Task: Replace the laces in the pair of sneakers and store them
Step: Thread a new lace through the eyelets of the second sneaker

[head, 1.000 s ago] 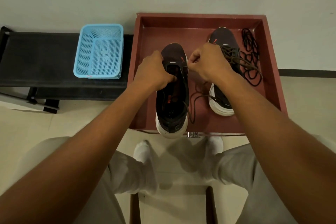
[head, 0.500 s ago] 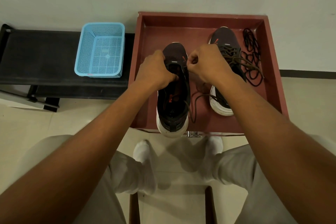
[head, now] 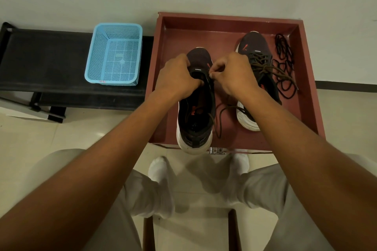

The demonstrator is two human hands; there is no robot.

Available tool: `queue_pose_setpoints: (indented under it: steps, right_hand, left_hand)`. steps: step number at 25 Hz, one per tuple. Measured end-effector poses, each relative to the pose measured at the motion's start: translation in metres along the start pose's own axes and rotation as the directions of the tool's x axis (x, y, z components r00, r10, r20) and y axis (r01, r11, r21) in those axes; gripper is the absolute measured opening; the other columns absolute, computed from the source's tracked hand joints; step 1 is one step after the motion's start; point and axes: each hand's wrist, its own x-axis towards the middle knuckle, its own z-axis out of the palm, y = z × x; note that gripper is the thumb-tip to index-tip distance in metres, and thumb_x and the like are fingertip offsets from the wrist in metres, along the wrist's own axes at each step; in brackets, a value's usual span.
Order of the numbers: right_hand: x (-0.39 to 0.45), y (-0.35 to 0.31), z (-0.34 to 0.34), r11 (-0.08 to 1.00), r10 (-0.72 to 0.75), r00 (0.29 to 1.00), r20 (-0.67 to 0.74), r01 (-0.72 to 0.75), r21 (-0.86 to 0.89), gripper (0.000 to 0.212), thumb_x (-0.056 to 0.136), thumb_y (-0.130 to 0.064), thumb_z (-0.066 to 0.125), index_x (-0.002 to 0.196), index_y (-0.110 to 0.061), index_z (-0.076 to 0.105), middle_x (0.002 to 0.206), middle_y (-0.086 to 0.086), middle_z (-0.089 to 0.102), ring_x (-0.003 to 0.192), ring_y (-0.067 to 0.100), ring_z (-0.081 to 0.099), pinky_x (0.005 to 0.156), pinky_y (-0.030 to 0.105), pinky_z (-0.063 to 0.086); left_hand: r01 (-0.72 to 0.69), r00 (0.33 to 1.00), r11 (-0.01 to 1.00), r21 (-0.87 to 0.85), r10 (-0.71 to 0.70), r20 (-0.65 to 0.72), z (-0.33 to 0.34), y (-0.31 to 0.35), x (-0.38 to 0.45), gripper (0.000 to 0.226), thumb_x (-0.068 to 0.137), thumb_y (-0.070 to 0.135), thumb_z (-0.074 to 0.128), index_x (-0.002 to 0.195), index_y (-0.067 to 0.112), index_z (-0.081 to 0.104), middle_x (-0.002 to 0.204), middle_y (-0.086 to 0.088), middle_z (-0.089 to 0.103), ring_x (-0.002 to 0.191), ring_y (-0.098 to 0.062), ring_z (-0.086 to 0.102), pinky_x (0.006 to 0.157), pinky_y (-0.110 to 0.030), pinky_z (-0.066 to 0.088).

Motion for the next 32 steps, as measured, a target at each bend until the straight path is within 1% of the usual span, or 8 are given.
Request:
queue_pose_setpoints:
  steps: [4,6,9,13,15,23,26,32]
  right_hand:
    - [0.0,-0.001,0.002,0.976,0.152,0.988,-0.002,-0.15,0.161,0.005,0.083,-0.015,0.085,0.085,-0.018,0.081,0.083,-0.001,0.075,0.076,0.01,0.07,0.068,0.02,0.054]
    - [0.0,0.001,0.002,0.969,0.178,0.984,0.004,-0.176,0.174,0.006,0.082,-0.017,0.085,0.081,-0.019,0.08,0.08,-0.002,0.074,0.071,0.008,0.068,0.063,0.019,0.05]
    - [-0.002,-0.001,0.003,0.978,0.143,0.99,0.013,-0.144,0.153,0.003,0.086,-0.018,0.082,0.084,-0.02,0.08,0.082,-0.002,0.073,0.075,0.009,0.067,0.069,0.022,0.052]
    - [-0.003,0.0,0.002,0.979,0.146,0.987,0.071,-0.155,0.134,0.01,0.093,-0.014,0.074,0.096,-0.018,0.082,0.094,-0.002,0.073,0.087,0.009,0.066,0.062,0.008,0.041]
    - [-0.001,0.002,0.001,0.976,0.156,0.985,0.068,-0.164,0.145,0.011,0.093,-0.012,0.074,0.096,-0.019,0.082,0.094,-0.003,0.073,0.082,0.005,0.063,0.058,0.005,0.037]
    - [-0.004,0.001,0.006,0.969,0.184,0.983,0.028,-0.186,0.163,0.009,0.091,-0.011,0.075,0.091,-0.018,0.082,0.092,0.002,0.076,0.081,0.009,0.068,0.06,0.01,0.043]
    - [-0.003,0.004,0.004,0.97,0.185,0.983,0.011,-0.184,0.158,0.01,0.091,-0.011,0.076,0.094,-0.019,0.081,0.088,0.001,0.073,0.07,0.003,0.062,0.056,0.009,0.04]
    - [-0.001,0.001,0.0,0.974,0.174,0.984,0.033,-0.177,0.14,0.009,0.087,-0.013,0.08,0.087,-0.022,0.079,0.085,0.0,0.074,0.074,0.008,0.067,0.06,0.011,0.044]
  left_hand:
    - [-0.053,0.997,0.998,-0.015,0.052,-0.057,0.005,0.001,0.003,0.03,0.075,0.026,0.09,0.087,0.024,0.062,0.092,0.007,0.061,0.081,-0.014,0.063,0.059,-0.018,0.04]
    - [-0.057,0.997,0.998,-0.031,0.056,-0.054,0.008,0.001,0.004,0.02,0.077,0.023,0.089,0.079,0.027,0.069,0.09,0.008,0.068,0.085,-0.011,0.068,0.061,-0.015,0.041]
    - [-0.058,0.994,0.998,-0.024,0.056,-0.099,0.012,0.001,0.003,0.012,0.078,0.024,0.088,0.086,0.028,0.079,0.102,0.006,0.075,0.093,-0.011,0.07,0.07,-0.019,0.046]
    - [-0.057,0.987,0.997,-0.044,0.05,-0.15,0.018,0.001,0.002,0.011,0.078,0.023,0.086,0.087,0.027,0.081,0.097,0.007,0.076,0.087,-0.009,0.07,0.07,-0.021,0.053]
    - [-0.067,0.985,0.996,-0.05,0.058,-0.165,0.02,0.002,0.002,0.01,0.079,0.022,0.085,0.088,0.025,0.082,0.093,0.007,0.077,0.083,-0.009,0.071,0.073,-0.025,0.058]
    - [-0.113,0.979,0.993,0.032,0.117,-0.169,0.037,0.002,0.003,0.004,0.082,0.026,0.081,0.085,0.024,0.081,0.099,0.003,0.074,0.081,-0.013,0.07,0.072,-0.033,0.06]
    - [-0.173,0.967,0.982,0.078,0.184,-0.175,0.038,0.001,0.003,0.006,0.085,0.024,0.078,0.087,0.019,0.081,0.098,0.001,0.073,0.083,-0.016,0.068,0.071,-0.031,0.057]
    - [-0.337,0.925,0.919,0.206,0.364,-0.109,0.036,-0.007,0.01,0.015,0.089,0.028,0.074,0.093,0.014,0.075,0.105,-0.003,0.06,0.093,-0.02,0.059,0.076,-0.036,0.051]
